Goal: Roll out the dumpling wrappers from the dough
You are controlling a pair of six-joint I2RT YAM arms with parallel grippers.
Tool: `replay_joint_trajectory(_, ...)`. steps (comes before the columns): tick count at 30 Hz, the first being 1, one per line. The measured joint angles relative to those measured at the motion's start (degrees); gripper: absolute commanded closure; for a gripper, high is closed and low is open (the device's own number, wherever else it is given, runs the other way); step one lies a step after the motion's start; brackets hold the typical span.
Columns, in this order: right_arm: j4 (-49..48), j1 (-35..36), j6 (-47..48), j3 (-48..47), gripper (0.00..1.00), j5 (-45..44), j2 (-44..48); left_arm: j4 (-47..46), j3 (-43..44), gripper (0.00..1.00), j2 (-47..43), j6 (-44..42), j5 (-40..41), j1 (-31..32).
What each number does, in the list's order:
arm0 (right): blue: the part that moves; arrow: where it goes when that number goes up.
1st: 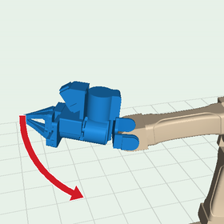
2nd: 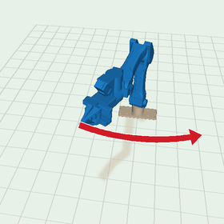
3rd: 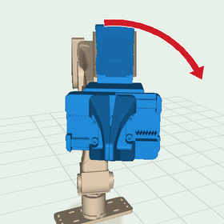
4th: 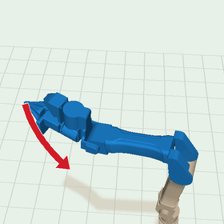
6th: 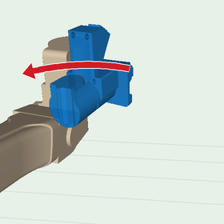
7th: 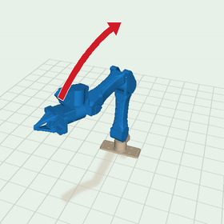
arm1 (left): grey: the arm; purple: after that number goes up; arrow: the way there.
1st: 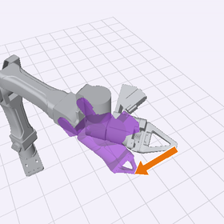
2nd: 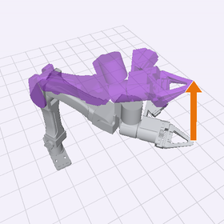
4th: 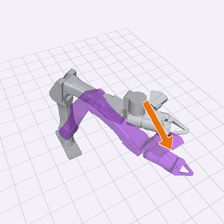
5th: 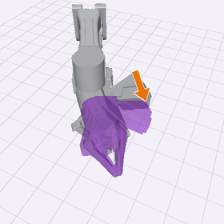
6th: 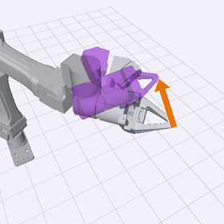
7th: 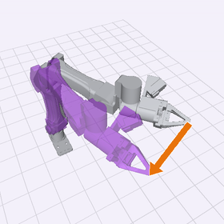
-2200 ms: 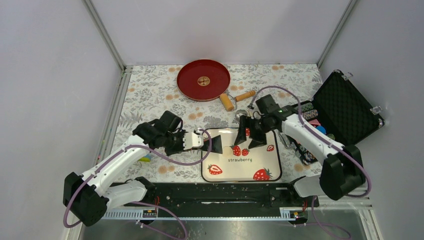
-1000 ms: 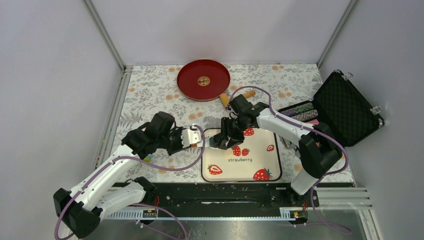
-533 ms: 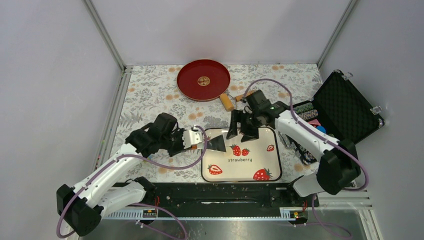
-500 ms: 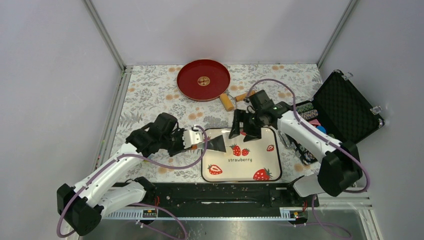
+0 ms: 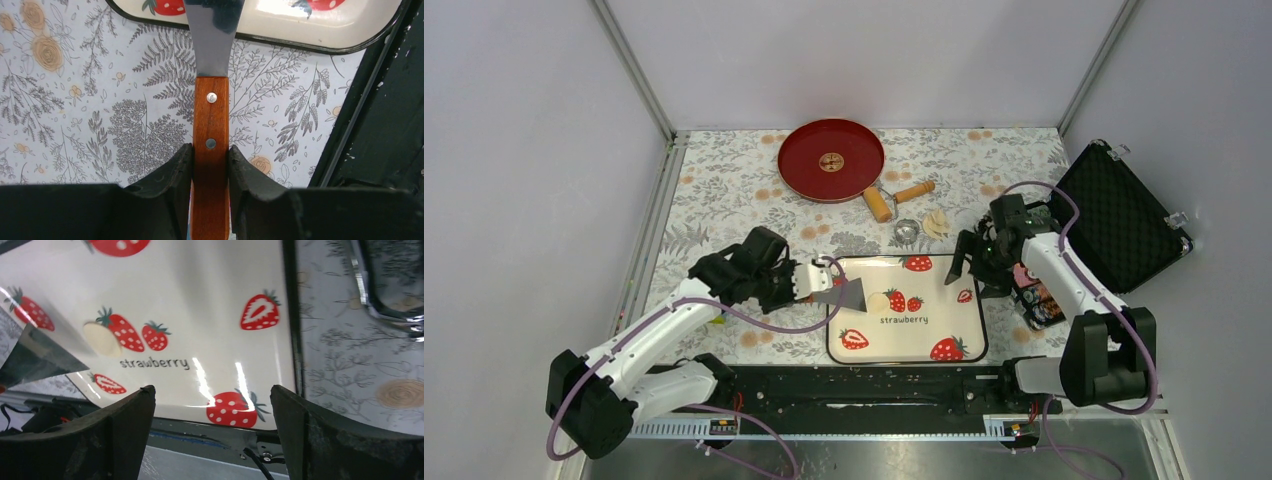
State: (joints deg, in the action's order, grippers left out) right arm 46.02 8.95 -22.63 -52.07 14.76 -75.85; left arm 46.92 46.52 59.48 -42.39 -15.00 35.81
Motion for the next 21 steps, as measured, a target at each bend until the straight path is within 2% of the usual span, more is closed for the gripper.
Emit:
replay_joint_trajectory(8, 0.66, -7.69, 2.03, 0.90, 0.07, -2.14, -0.11, 0.66, -0.66, 1.00, 0.76, -1.44, 1.09, -0.22)
replay_joint_trajectory(21, 0.20, -8.37, 2.05, 0.87, 0.06, -2.32, -4.22, 0.66, -0.83, 1.00, 1.92, -4.68, 1.16, -2.67)
